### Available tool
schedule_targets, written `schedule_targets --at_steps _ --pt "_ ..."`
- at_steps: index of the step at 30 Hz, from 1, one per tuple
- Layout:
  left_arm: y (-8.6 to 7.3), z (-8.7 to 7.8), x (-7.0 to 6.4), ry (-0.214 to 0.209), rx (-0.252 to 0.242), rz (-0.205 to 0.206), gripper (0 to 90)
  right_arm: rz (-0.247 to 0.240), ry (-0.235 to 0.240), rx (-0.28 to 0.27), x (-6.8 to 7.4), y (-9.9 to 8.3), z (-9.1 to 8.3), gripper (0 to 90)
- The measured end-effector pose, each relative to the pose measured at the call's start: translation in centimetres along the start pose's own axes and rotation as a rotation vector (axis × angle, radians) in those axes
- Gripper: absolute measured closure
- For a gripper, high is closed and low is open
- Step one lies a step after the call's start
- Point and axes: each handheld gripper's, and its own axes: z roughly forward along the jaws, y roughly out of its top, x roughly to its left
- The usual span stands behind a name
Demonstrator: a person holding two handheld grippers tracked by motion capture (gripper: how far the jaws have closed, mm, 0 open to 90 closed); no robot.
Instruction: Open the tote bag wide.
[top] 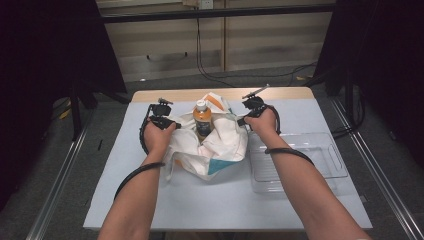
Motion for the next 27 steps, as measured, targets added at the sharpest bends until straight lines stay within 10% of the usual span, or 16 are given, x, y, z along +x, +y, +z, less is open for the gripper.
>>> schedule_targets --at_steps 27 --pt "-0.75 -0.08 -0.11 0.002 -0.005 -0.021 75.5 0.004 -0.003 -0.023 0.16 0.15 -0.66 82.5"
